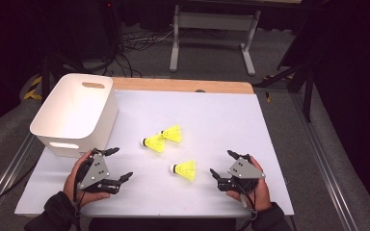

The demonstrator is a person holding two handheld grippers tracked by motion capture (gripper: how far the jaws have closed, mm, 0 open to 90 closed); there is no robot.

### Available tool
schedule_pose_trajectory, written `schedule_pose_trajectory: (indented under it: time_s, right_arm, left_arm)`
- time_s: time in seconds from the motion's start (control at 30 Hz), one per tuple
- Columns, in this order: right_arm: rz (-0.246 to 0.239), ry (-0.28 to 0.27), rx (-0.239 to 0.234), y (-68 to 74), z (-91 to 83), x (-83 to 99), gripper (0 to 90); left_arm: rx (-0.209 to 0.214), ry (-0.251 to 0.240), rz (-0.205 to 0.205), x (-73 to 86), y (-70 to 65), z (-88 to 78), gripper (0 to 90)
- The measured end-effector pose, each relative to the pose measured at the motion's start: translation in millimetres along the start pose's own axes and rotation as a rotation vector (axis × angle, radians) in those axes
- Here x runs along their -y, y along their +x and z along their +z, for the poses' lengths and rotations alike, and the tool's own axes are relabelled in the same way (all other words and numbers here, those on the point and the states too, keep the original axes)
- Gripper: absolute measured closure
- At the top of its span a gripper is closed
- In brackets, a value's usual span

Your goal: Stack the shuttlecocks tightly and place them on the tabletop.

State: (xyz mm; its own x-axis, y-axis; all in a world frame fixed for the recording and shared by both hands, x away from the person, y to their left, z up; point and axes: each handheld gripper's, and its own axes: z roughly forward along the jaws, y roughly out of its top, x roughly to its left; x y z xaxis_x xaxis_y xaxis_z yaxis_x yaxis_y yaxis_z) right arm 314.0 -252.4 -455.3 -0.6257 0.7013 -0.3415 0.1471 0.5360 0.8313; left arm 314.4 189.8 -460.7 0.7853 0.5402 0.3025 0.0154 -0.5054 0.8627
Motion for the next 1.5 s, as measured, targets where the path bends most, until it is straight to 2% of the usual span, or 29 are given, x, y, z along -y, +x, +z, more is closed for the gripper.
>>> schedule_pose_trajectory:
  time_s: [0.17, 0.2, 0.33, 0.4, 0.6, 0.83, 1.1, 1.2, 1.27, 1.4, 1.5]
  right_arm:
    - [0.002, 0.004, -0.001, -1.2, 0.9, 0.0, 16.8]
    - [0.010, 0.003, -0.006, -3.1, 1.3, -0.3, 16.8]
    - [0.023, -0.001, -0.011, -6.0, 2.2, -1.2, 16.8]
    - [0.036, -0.006, -0.016, -9.9, 3.2, -3.8, 16.7]
    - [0.074, -0.011, -0.039, -18.7, 7.8, -12.1, 16.2]
    - [0.092, 0.007, -0.073, -22.2, 15.8, -20.8, 14.7]
    - [0.095, 0.025, -0.124, -28.8, 30.0, -39.1, 15.9]
    - [0.097, 0.036, -0.153, -32.6, 42.5, -48.5, 17.8]
    - [0.098, 0.032, -0.188, -34.4, 48.6, -52.6, 19.4]
    - [0.077, 0.058, -0.219, -34.5, 61.8, -62.7, 22.9]
    - [0.041, 0.095, -0.243, -31.2, 73.2, -72.4, 24.2]
  left_arm:
    - [0.001, -0.006, -0.029, 9.3, 1.0, -8.6, 12.2]
    - [0.000, -0.004, -0.046, 12.4, 0.7, -11.1, 11.3]
    - [-0.005, 0.001, -0.062, 19.0, 1.7, -17.0, 10.0]
    - [-0.005, -0.002, -0.087, 24.3, 3.3, -22.7, 8.8]
    - [-0.009, -0.012, -0.119, 32.0, 6.4, -34.0, 6.2]
    - [-0.006, -0.014, -0.129, 37.0, 7.3, -40.6, 5.0]
    - [-0.010, -0.009, -0.131, 39.7, 7.0, -44.8, 4.9]
    - [-0.009, -0.010, -0.132, 41.1, 7.3, -45.7, 4.9]
    - [-0.010, -0.014, -0.131, 40.9, 7.1, -46.0, 4.9]
    - [-0.008, -0.009, -0.124, 40.4, 6.8, -45.7, 4.8]
    - [-0.009, -0.012, -0.121, 39.9, 6.2, -45.6, 4.8]
